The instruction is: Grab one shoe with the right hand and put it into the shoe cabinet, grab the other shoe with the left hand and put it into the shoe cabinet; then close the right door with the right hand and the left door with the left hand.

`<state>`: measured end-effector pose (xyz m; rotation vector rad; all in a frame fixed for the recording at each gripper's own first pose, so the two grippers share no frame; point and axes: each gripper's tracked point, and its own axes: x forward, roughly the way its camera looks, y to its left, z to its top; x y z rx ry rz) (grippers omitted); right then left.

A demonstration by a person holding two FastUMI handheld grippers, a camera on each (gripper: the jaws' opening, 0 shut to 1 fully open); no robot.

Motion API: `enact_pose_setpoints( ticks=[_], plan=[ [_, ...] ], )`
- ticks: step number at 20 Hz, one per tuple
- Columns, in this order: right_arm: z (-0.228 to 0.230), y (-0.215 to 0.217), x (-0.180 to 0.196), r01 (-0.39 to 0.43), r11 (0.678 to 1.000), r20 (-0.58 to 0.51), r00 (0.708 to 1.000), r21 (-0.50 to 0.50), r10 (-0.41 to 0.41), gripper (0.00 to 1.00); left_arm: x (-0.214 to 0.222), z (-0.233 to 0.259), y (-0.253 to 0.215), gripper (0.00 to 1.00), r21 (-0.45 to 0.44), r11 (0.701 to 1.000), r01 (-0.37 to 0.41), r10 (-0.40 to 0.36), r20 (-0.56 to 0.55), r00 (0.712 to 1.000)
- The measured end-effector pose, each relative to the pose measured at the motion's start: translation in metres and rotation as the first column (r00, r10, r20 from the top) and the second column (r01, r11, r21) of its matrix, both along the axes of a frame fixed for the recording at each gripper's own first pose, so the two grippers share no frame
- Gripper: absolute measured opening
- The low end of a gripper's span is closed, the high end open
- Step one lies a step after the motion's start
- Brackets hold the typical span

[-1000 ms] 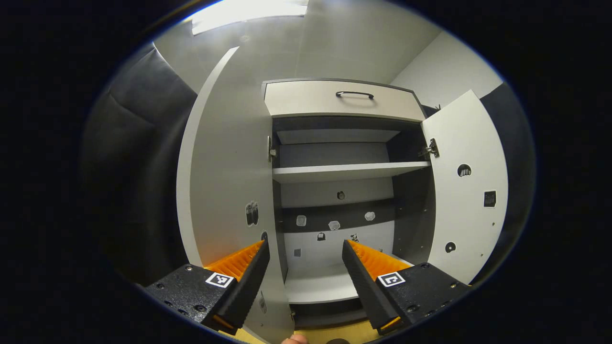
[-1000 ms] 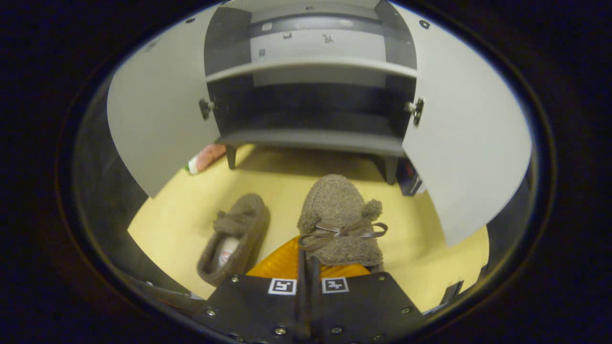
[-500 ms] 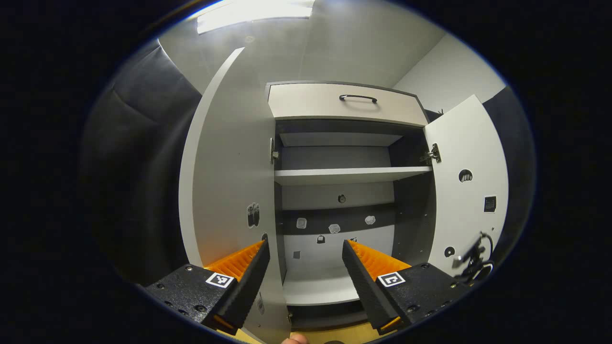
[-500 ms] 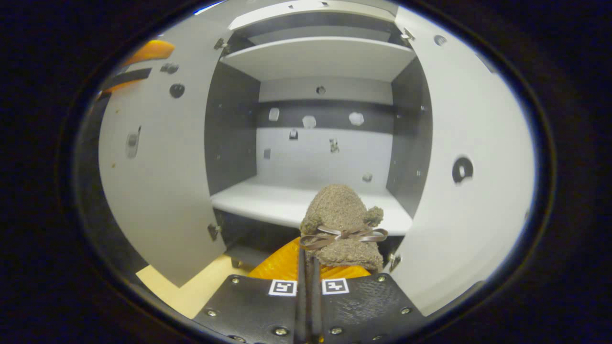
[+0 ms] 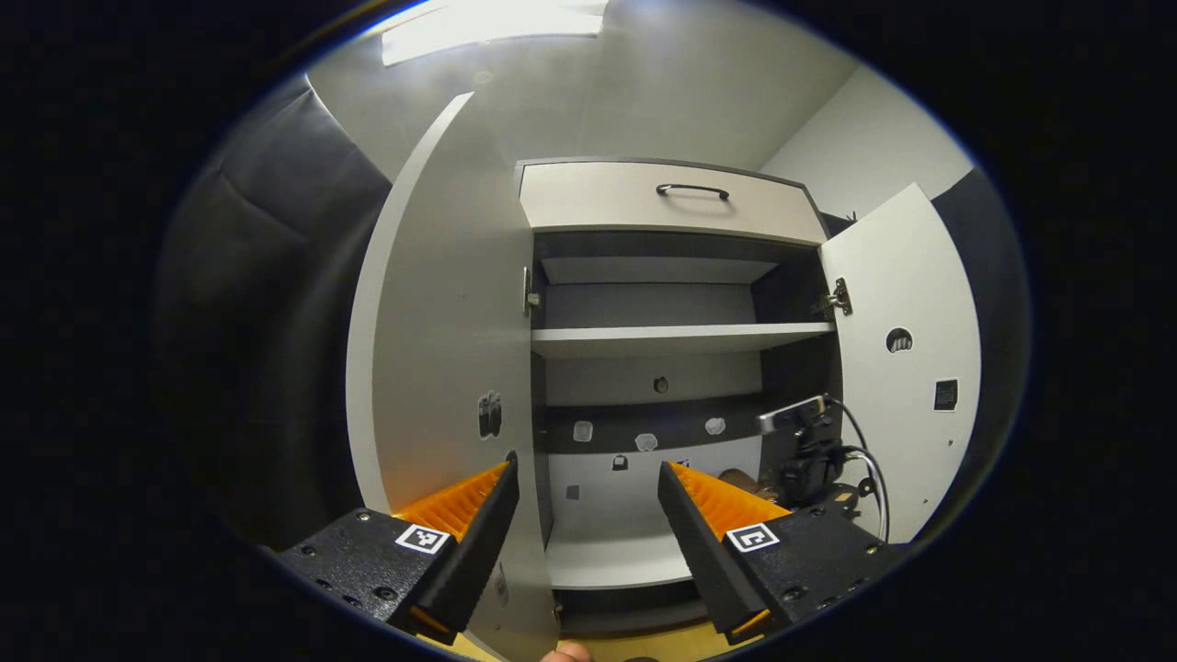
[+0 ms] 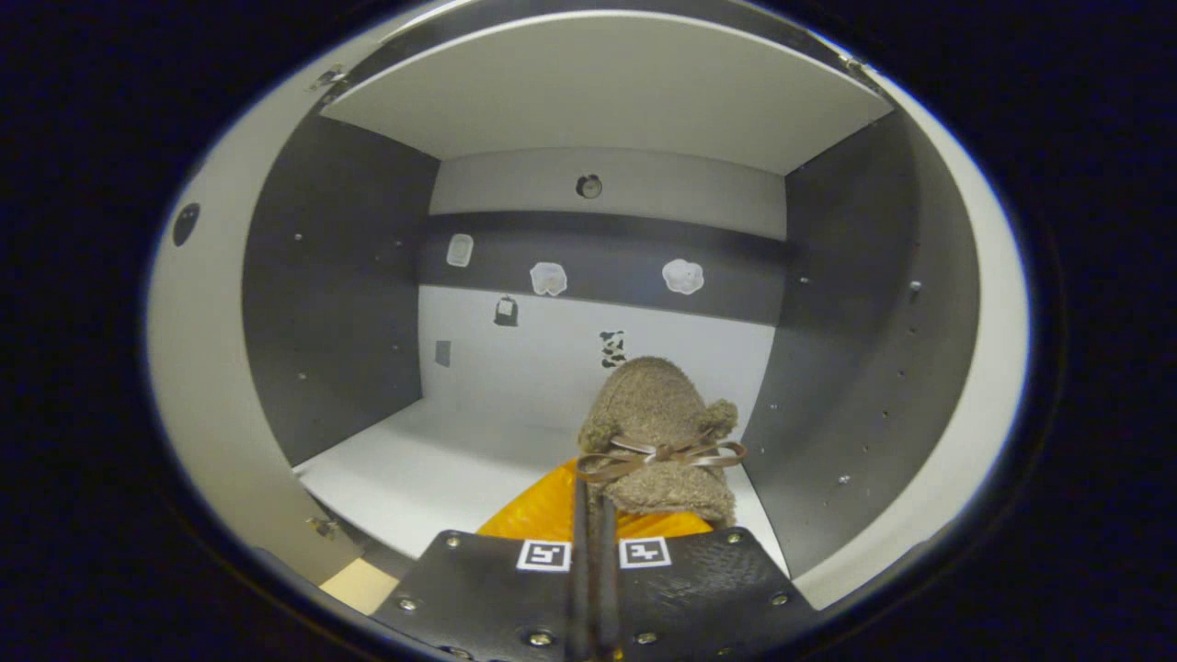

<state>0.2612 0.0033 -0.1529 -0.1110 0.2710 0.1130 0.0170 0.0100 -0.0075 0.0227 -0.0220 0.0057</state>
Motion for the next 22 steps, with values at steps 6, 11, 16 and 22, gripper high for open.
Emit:
enact_pose_setpoints(
  ticks=[6,11,16,22],
  plan=[
    [-0.035,-0.003,0.04,0.022,1.0,-0.09,0.996,-0.009,-0.023,0.05,0.001,0.0,0.003,0.93,0.011,1.0,-0.016,0.016,0.002,1.0],
    [-0.063,-0.008,0.052,0.048,0.999,-0.158,0.986,-0.002,-0.048,0.12,0.002,-0.001,0.004,0.93,0.02,0.999,-0.033,0.033,0.001,0.999],
    [-0.058,0.002,0.031,0.011,1.0,-0.161,0.987,-0.008,-0.012,0.5,0.006,-0.003,0.005,0.93,0.036,0.998,-0.05,0.05,-0.008,0.999],
    [-0.001,0.0,-0.029,-0.035,0.999,-0.056,0.998,-0.034,0.033,0.51,0.006,-0.007,0.004,0.93,0.044,0.997,-0.067,0.068,-0.023,0.997]
  ],
)
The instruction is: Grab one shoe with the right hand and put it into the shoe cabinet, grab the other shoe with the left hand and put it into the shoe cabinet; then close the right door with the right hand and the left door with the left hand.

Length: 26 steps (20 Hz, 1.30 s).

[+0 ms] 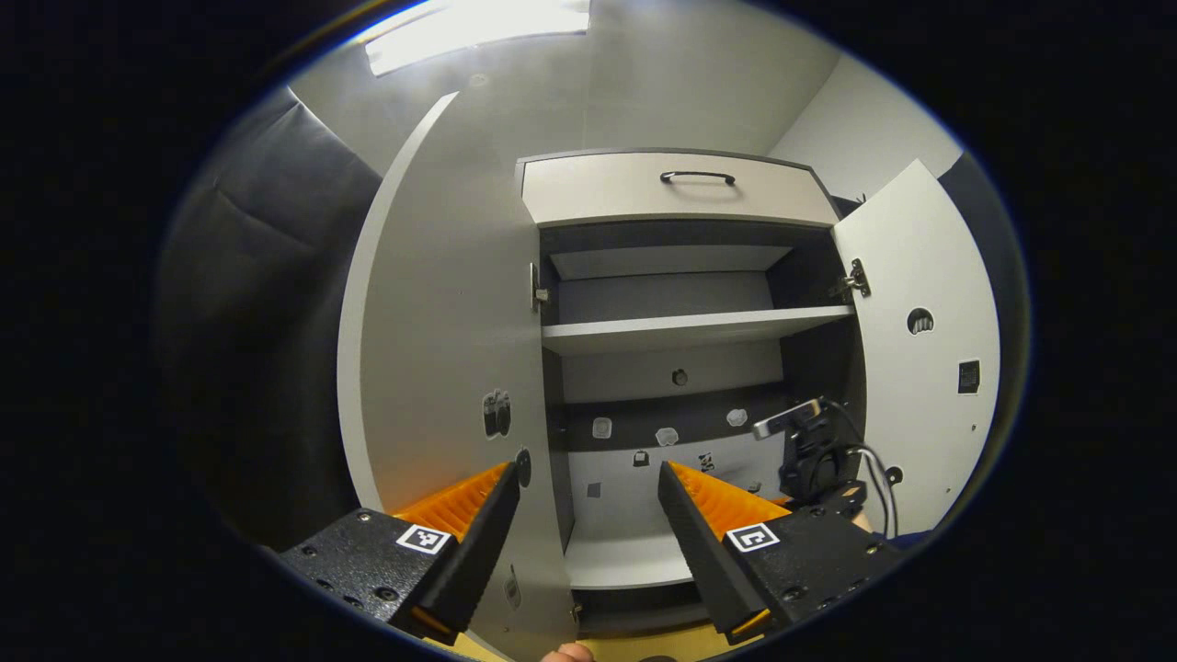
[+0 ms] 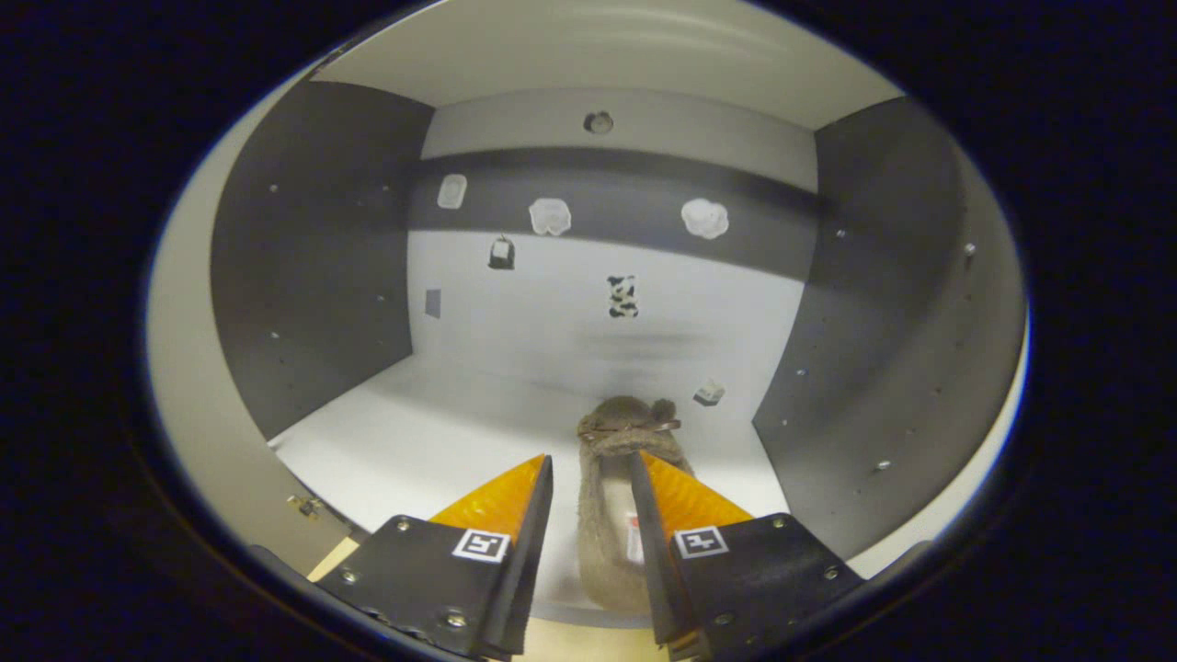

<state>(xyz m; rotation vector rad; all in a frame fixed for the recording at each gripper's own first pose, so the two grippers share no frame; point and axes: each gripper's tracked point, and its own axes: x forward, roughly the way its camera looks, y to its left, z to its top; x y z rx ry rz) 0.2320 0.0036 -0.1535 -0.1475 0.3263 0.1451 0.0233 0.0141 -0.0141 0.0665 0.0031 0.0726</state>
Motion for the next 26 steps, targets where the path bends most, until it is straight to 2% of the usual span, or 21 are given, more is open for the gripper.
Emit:
enact_pose_setpoints(
  ticks=[4,9,11,15,18,22,24,26],
  plan=[
    [0.086,0.001,-0.065,-0.043,0.998,0.149,0.988,0.05,0.035,0.48,0.001,-0.017,-0.014,0.94,-0.019,1.0,0.01,-0.011,-0.045,0.999],
    [0.184,-0.012,-0.145,-0.081,0.991,0.304,0.952,0.105,0.046,0.5,-0.003,-0.059,-0.045,0.94,-0.048,0.998,0.05,-0.056,-0.131,0.99],
    [0.211,-0.02,-0.17,-0.089,0.99,0.345,0.937,0.106,0.047,0.47,-0.005,-0.083,-0.057,0.94,-0.079,0.994,0.072,-0.085,-0.172,0.981],
    [0.255,-0.039,-0.216,-0.092,0.985,0.395,0.918,0.146,0.027,0.5,-0.015,-0.148,-0.072,0.94,-0.099,0.99,0.1,-0.124,-0.274,0.954],
    [0.283,-0.061,-0.243,-0.069,0.986,0.439,0.899,0.152,-0.005,0.53,-0.03,-0.21,-0.077,0.94,-0.113,0.987,0.112,-0.146,-0.371,0.917],
    [0.305,-0.083,-0.264,-0.043,0.987,0.47,0.882,0.158,-0.037,0.47,-0.061,-0.295,-0.085,0.95,-0.125,0.984,0.13,-0.176,-0.493,0.852],
    [0.312,-0.096,-0.267,-0.022,0.987,0.485,0.872,0.162,-0.06,0.52,-0.079,-0.336,-0.089,0.95,-0.137,0.981,0.141,-0.193,-0.542,0.818],
    [0.313,-0.106,-0.273,0.011,0.989,0.5,0.862,0.151,-0.086,0.53,-0.099,-0.374,-0.089,0.95,-0.144,0.978,0.149,-0.206,-0.59,0.781]
  ],
)
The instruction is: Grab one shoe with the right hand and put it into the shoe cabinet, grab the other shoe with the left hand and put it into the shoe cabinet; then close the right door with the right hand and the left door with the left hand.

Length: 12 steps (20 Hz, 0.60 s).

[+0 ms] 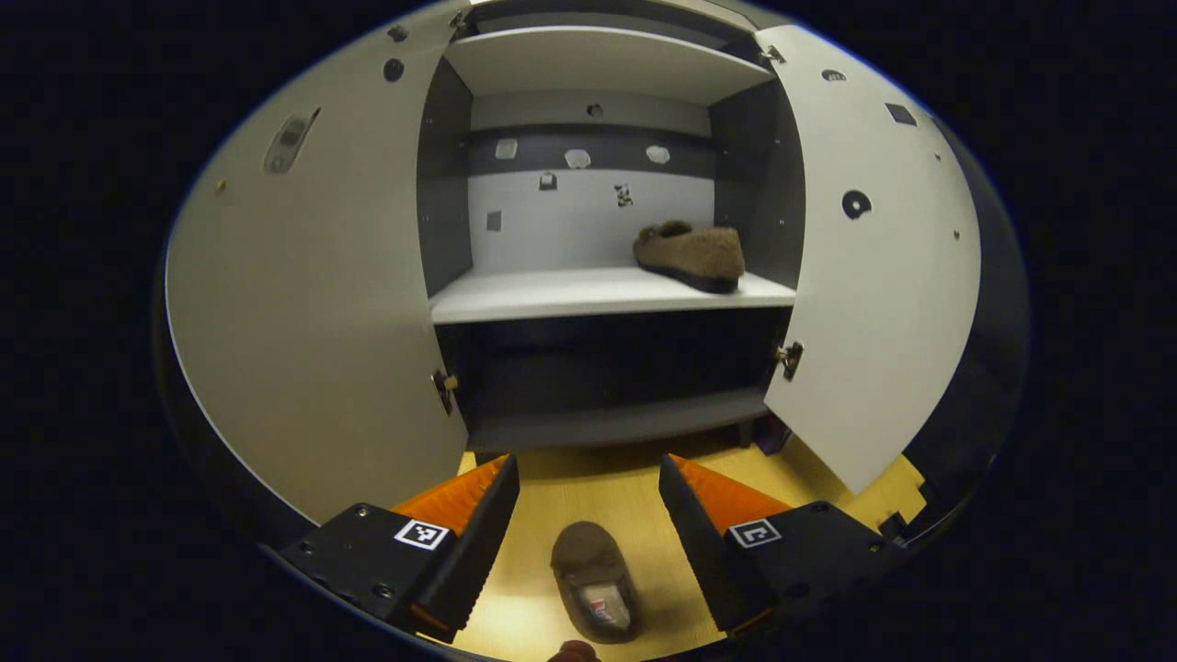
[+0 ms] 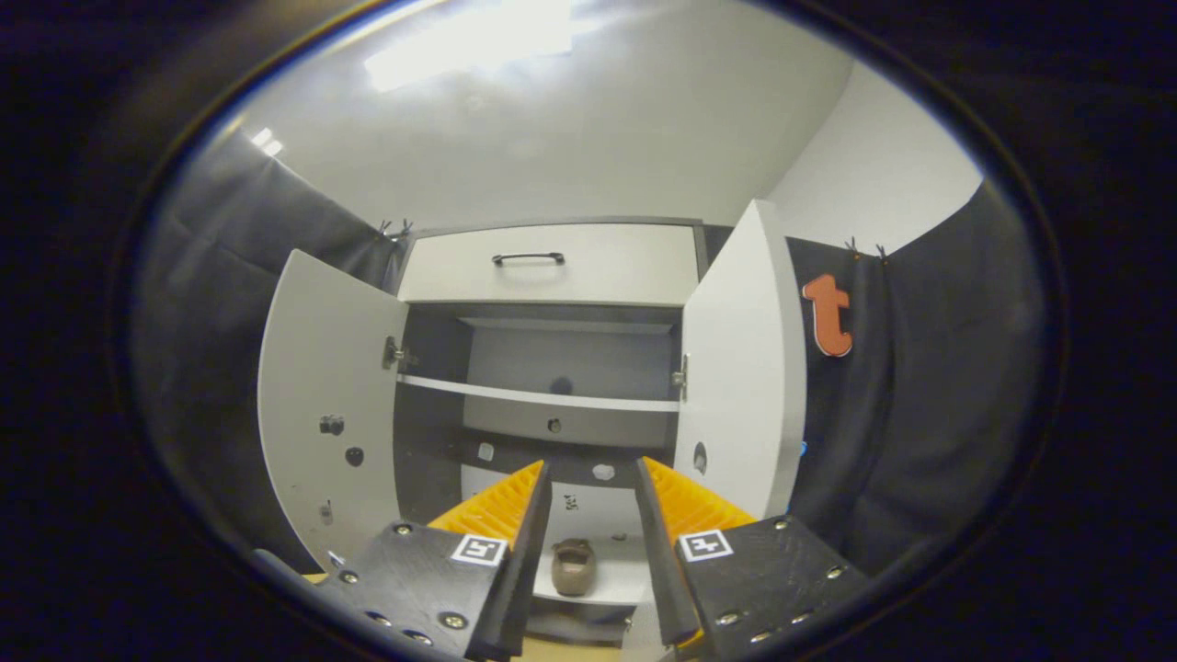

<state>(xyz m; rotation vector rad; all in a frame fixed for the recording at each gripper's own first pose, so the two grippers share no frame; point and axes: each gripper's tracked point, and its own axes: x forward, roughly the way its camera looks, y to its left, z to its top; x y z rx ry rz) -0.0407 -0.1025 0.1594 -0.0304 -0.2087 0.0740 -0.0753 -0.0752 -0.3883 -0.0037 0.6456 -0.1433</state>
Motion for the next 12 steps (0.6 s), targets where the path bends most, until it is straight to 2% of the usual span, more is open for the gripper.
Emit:
enact_pose_setpoints(
  ticks=[1,2,4,6,8,12],
  plan=[
    [0.002,-0.004,-0.001,0.012,1.0,0.01,1.0,-0.004,-0.012,0.51,-0.008,-0.019,0.0,0.95,-0.001,1.0,0.007,-0.007,-0.032,0.999],
    [0.003,-0.006,-0.004,0.019,1.0,0.018,1.0,-0.002,-0.019,0.54,-0.017,-0.036,0.001,0.95,-0.005,1.0,0.01,-0.01,-0.063,0.998],
    [0.007,-0.009,-0.006,0.02,1.0,0.025,0.999,0.01,-0.02,0.54,-0.039,-0.067,0.002,0.95,-0.023,1.0,0.005,-0.008,-0.137,0.991],
    [0.01,-0.012,-0.006,0.028,1.0,0.037,0.999,0.013,-0.028,0.57,-0.057,-0.093,0.003,0.96,-0.051,0.999,-0.01,-0.001,-0.209,0.978],
    [0.01,-0.015,-0.006,0.041,0.999,0.046,0.998,0.007,-0.041,0.54,-0.074,-0.115,0.006,0.96,-0.067,0.997,-0.028,0.009,-0.272,0.962],
    [0.005,-0.019,-0.005,0.06,0.998,0.036,0.998,-0.009,-0.059,0.54,-0.089,-0.15,0.019,0.97,-0.06,0.995,-0.074,0.049,-0.347,0.936]
  ],
)
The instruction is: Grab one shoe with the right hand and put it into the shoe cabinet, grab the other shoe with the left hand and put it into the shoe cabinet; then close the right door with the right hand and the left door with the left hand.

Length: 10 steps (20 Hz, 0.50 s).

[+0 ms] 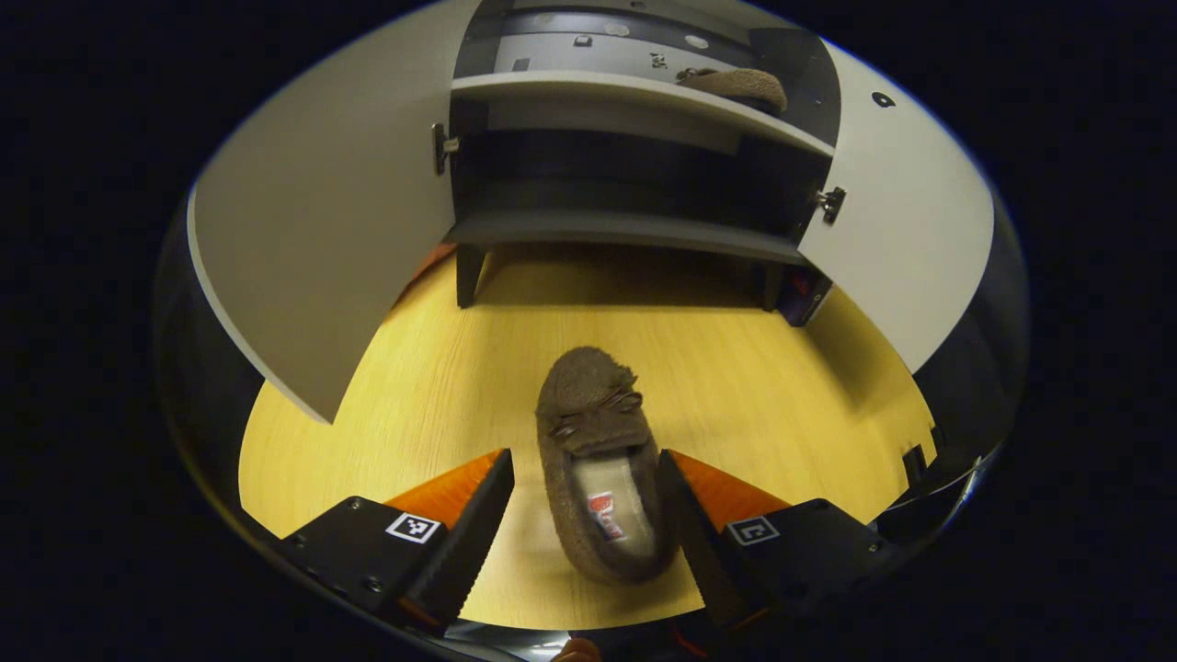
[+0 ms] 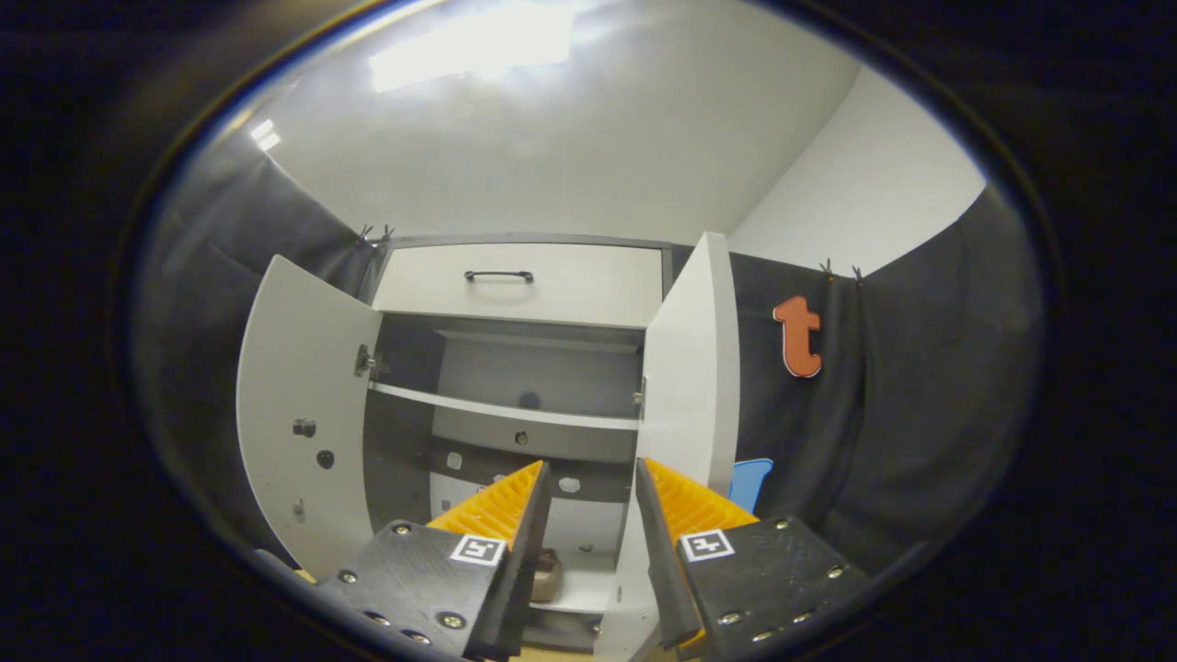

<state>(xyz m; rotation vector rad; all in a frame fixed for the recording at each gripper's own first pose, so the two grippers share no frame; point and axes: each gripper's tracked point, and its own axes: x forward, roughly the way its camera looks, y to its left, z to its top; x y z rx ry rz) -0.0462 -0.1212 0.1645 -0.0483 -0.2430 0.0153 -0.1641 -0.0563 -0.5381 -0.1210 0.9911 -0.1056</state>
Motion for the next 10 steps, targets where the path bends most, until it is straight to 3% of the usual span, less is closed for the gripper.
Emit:
enact_pose_setpoints(
  ticks=[6,9,10],
  plan=[
    [-0.011,0.006,0.002,0.021,0.999,-0.017,1.0,-0.046,-0.022,0.55,0.02,-0.041,0.015,0.96,-0.01,0.997,-0.078,0.078,-0.046,0.996],
    [-0.019,0.01,0.001,0.03,0.997,-0.033,0.999,-0.07,-0.032,0.52,0.031,-0.056,0.016,0.95,-0.003,0.997,-0.071,0.071,-0.068,0.995],
    [-0.021,0.012,0.002,0.033,0.996,-0.04,0.999,-0.079,-0.036,0.55,0.032,-0.06,0.015,1.0,0.002,0.998,-0.064,0.064,-0.075,0.995]
  ],
)
